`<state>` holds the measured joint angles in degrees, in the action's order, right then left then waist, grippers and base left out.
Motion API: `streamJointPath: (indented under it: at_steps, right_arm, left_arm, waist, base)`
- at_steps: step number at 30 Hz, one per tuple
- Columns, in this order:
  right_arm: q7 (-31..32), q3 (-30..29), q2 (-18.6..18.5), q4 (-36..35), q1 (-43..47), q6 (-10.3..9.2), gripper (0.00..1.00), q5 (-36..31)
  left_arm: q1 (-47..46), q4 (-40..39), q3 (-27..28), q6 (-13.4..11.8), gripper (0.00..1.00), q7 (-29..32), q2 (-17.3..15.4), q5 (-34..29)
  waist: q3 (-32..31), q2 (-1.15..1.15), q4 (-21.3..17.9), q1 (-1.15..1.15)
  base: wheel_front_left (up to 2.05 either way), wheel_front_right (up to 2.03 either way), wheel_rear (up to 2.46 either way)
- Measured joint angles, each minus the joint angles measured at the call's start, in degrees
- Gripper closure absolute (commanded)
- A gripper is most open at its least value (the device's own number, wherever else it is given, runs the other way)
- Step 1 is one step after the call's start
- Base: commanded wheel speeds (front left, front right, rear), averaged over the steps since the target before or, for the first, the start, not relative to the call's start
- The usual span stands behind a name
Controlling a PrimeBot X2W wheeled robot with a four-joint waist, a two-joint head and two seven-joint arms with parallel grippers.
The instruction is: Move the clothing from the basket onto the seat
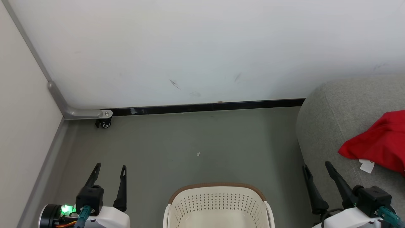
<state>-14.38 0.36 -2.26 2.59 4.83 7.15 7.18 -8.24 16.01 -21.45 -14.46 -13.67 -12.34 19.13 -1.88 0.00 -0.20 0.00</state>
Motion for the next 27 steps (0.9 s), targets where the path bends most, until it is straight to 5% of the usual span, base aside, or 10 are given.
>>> streamJointPath:
  at_steps: [26,27]
  right_arm:
    - [0.0,-0.4,0.0,0.0,0.0,0.0,0.0,0.5]
    - [0.0,-0.4,0.0,0.0,0.1,0.0,1.0,0.5]
  left_arm:
    - [-0.5,3.1,0.1,-0.6,0.0,0.0,0.1,-0.1]
    - [-0.5,3.3,0.1,-0.7,1.0,0.0,0.2,-0.1]
  waist:
    - [-0.6,0.0,-0.5,0.0]
    - [-0.6,0.0,-0.5,0.0]
  base:
    - [0.0,0.0,0.0]
    - [0.0,0.0,0.0]
